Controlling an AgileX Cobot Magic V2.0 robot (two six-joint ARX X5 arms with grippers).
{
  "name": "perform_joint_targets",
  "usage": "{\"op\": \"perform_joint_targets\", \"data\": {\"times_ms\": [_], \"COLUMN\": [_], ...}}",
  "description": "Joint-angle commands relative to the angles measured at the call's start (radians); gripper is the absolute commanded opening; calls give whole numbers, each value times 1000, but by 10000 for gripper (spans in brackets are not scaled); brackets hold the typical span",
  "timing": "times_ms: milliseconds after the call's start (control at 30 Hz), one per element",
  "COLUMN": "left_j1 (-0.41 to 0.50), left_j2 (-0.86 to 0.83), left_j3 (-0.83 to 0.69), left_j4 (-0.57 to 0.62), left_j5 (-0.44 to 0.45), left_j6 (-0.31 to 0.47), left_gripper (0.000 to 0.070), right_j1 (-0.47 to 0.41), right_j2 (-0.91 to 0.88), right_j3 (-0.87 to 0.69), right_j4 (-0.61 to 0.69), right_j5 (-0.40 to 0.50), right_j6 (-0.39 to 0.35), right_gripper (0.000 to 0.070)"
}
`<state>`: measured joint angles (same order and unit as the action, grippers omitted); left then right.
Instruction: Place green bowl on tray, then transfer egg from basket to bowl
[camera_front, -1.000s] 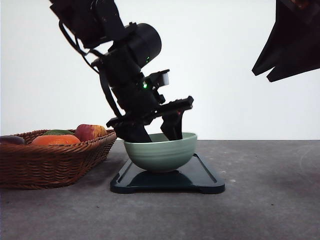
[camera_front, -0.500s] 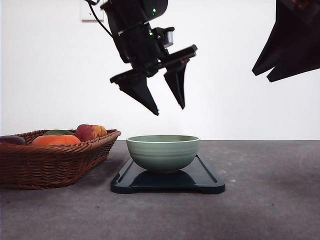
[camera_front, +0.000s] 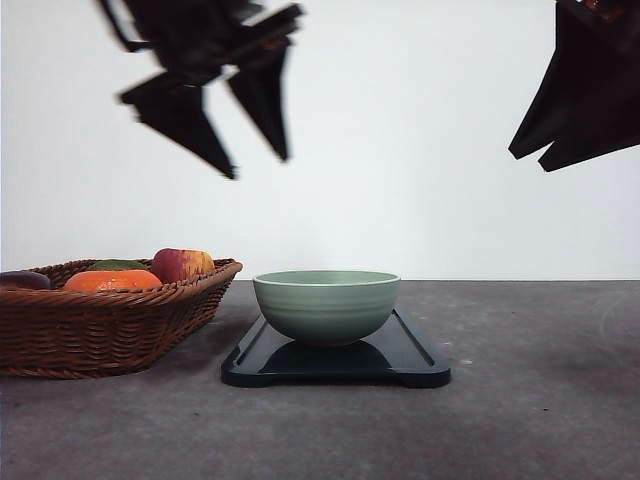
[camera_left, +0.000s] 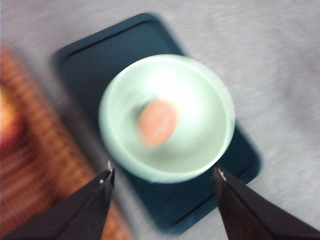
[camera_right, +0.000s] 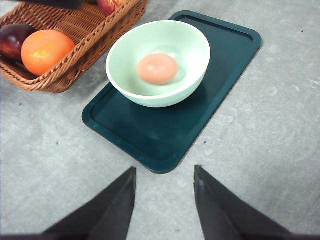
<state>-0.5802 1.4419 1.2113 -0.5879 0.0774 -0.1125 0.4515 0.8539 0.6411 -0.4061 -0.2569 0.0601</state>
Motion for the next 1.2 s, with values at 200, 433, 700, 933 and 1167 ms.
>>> {"op": "perform_joint_targets", "data": {"times_ms": [200, 433, 700, 933, 1167], "left_j1": [81, 129, 129, 128, 128], "left_j2": [-314, -528, -620, -624, -625], "left_j3": [-303, -481, -535, -534, -534], "left_j4": [104, 105, 44, 6, 5], "left_j5": [-37, -36, -34, -25, -26], "left_j6": [-87, -124, -148, -141, -141], "left_gripper": [398, 397, 391, 0, 0], "right_j1": [6, 6, 6, 6, 6], "right_j2": [6, 6, 6, 6, 0], "right_j3": [5, 5, 5, 6, 6], "right_j4": [10, 15, 3, 17, 17], "right_j5": [3, 3, -7, -12, -11], "right_j6": [7, 7, 8, 8, 7], "right_gripper": [225, 225, 226, 16, 16]}}
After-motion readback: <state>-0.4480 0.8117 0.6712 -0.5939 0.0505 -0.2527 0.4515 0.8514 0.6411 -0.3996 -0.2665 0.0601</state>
